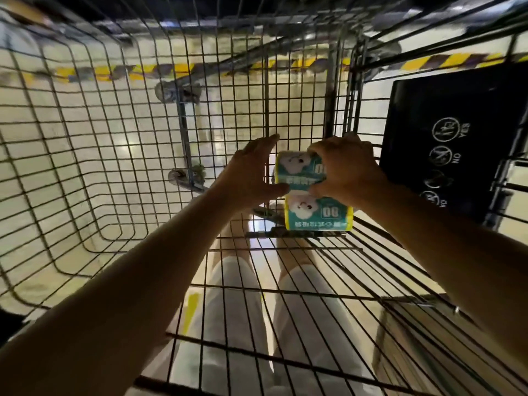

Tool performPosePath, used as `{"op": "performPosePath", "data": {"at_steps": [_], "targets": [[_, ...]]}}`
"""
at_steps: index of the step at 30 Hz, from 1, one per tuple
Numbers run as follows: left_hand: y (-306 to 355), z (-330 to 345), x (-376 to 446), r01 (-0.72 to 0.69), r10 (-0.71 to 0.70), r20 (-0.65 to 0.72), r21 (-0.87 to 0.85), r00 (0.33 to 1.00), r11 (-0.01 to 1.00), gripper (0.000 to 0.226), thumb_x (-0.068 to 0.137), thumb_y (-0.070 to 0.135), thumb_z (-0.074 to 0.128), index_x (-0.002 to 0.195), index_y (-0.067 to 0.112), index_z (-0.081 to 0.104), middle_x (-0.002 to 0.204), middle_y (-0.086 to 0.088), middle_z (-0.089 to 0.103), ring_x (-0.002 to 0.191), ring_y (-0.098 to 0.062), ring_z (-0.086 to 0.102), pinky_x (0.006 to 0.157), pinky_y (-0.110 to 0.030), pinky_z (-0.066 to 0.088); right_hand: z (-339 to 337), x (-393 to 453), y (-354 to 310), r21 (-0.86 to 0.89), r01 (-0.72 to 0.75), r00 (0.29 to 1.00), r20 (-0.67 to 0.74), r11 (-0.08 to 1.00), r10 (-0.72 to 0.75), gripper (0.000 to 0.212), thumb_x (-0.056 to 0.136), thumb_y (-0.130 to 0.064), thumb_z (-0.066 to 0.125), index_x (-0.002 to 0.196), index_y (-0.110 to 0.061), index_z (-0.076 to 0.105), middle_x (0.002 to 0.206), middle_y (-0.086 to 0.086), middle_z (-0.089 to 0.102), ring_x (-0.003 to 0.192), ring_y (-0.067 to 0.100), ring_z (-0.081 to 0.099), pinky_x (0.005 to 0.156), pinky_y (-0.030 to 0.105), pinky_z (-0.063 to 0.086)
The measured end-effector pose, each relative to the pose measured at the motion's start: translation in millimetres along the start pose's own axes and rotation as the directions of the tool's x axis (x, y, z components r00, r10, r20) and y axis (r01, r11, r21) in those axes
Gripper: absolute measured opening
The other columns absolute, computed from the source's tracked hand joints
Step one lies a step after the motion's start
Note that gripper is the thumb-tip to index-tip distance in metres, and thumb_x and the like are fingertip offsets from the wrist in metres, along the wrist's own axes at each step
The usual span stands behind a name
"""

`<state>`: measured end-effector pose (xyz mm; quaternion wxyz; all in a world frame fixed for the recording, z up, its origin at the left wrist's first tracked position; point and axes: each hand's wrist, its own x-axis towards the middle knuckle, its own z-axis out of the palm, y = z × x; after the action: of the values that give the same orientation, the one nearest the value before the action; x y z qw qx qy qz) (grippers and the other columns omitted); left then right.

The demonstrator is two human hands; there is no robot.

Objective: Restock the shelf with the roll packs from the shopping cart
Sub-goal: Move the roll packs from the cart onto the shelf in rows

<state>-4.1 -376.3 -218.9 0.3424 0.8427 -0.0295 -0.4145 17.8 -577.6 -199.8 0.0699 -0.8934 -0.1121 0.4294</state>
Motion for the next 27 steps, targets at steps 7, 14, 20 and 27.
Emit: {"op": "performPosePath", "data": {"at_steps": [7,14,20,27], "targets": [[-12.4,-11.5,7.7,-0.065,0.072,0.124,-0.065,0.990,0.996,0.095,0.067,0.023,0.090,0.147,0.013,0.040,0.135,-0.004,0.058,0.122,-0.020,0.056,0.096,-0.021,0.044,-4.9,1.2,-1.6,0.273,0.173,0.985,-0.029,0.946,-0.172,0.065,0.063,-0.053,0.080,0.120,-0.030,0.060,0.109,-0.008,0.066,0.109,0.024,0.052,0.103,0.046,0.037],[-23.6,-25.0,-1.3,-0.010,0.010,0.023,-0.028,1.000,1.000,0.068,0.064,0.032,0.091,0.122,0.013,0.061,0.113,-0.002,0.068,0.099,-0.015,0.060,0.077,-0.019,0.045,10.8,-21.8,-12.5,0.523,0.133,0.951,-0.307,0.842,0.040,0.078,0.074,-0.027,0.086,0.141,-0.013,0.048,0.138,0.005,0.046,0.116,0.013,0.048,0.094,0.015,0.039],[-51.8,-8.0,-21.9,0.235,-0.254,-0.169,-0.123,0.952,0.964,0.060,0.069,0.042,0.087,0.115,0.012,0.064,0.098,0.005,0.066,0.084,-0.011,0.062,0.061,-0.019,0.046,53.9,-27.1,-1.2,0.115,0.001,0.997,0.083,0.993,-0.010,0.091,0.068,-0.054,0.085,0.142,-0.020,0.045,0.139,0.004,0.055,0.127,0.025,0.050,0.107,0.042,0.038],[-61.7,2.3,-29.7,0.343,-0.404,-0.234,-0.261,0.884,0.902,0.049,0.077,0.053,0.076,0.111,0.018,0.069,0.098,0.006,0.073,0.076,-0.002,0.065,0.052,-0.015,0.042,89.4,-22.5,-6.8,-0.189,0.022,0.992,0.127,0.982,0.003,0.093,0.071,-0.045,0.084,0.147,-0.026,0.033,0.143,0.003,0.052,0.131,0.030,0.046,0.113,0.052,0.026]]}}
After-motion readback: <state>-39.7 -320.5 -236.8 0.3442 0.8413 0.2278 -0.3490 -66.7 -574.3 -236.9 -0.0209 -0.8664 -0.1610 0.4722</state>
